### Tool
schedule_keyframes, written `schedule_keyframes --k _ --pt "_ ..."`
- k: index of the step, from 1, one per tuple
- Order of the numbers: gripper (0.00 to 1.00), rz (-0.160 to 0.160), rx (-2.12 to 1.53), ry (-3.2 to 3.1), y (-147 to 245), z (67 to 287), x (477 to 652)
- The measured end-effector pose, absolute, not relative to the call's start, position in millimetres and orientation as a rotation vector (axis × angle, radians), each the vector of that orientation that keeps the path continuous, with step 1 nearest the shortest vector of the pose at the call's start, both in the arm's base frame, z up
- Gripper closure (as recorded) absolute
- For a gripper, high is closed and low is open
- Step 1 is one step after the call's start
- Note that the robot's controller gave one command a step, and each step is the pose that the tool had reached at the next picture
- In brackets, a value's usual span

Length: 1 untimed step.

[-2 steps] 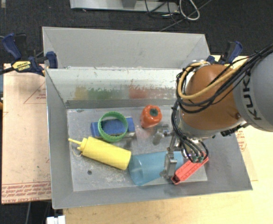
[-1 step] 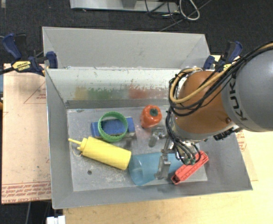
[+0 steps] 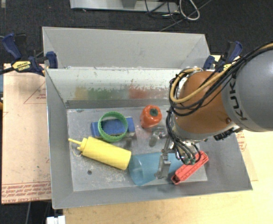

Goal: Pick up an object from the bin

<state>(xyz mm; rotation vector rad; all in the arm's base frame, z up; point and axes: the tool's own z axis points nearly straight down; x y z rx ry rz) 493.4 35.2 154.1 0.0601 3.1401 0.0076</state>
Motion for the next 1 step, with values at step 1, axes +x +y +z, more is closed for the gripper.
schedule_keyframes --k 1 --pt "0.00 0.007 -0.462 3.104 -10.8 178.9 510.2"
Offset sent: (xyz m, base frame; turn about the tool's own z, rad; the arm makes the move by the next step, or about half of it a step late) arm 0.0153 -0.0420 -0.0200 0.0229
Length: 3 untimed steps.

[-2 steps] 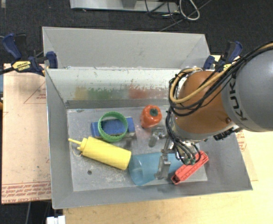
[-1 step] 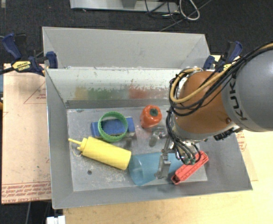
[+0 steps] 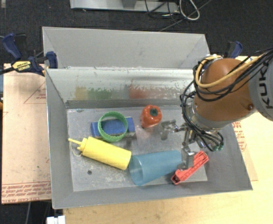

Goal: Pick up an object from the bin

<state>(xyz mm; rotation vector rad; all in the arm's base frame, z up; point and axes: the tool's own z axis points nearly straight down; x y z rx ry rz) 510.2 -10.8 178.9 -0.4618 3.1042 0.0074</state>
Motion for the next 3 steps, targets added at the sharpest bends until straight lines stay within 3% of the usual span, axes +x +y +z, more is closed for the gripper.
schedule_keyframes --k 1,2,3 --pt "0.00 0.010 0.084 3.142 -8.3 139.8 509.4" --pt "0.00 0.004 -0.514 3.092 -27.1 135.2 509.4" --pt "0.00 0.009 -0.010 3.140 -28.4 114.6 499.5"
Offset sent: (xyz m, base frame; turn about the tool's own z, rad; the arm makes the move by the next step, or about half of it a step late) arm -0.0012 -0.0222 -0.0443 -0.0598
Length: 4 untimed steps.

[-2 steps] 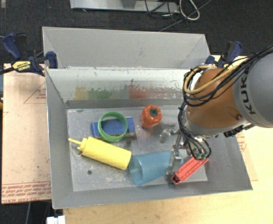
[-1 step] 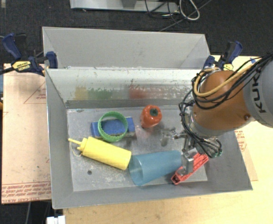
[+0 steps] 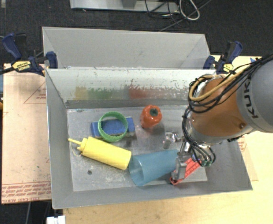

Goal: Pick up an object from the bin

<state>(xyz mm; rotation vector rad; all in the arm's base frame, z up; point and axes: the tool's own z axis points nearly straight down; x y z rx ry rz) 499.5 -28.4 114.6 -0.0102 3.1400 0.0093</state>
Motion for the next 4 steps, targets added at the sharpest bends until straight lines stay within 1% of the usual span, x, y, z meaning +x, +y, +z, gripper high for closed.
schedule_keyframes --k 1,2,4 --pt "0.00 0.011 -0.455 3.103 -42.3 110.3 498.9" --pt "1.00 0.019 0.110 3.130 -23.7 73.8 502.2" --pt "1.00 0.024 0.149 3.127 -25.6 73.8 502.1"
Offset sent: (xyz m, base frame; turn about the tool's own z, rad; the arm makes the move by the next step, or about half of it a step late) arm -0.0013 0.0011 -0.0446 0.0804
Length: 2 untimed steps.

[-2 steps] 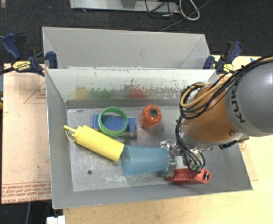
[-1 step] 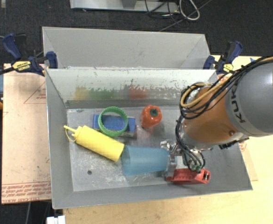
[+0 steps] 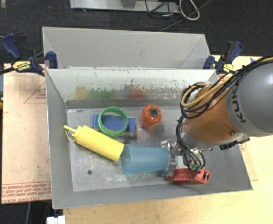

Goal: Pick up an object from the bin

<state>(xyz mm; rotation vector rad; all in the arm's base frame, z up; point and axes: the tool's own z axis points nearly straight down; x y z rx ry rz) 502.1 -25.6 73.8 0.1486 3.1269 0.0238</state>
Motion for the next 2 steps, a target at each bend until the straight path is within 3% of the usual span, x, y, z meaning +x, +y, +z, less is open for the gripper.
schedule_keyframes --k 1,2 --pt "1.00 0.021 0.095 3.127 -20.9 106.8 505.3" --pt "1.00 0.028 0.137 3.122 -34.8 81.0 513.3"
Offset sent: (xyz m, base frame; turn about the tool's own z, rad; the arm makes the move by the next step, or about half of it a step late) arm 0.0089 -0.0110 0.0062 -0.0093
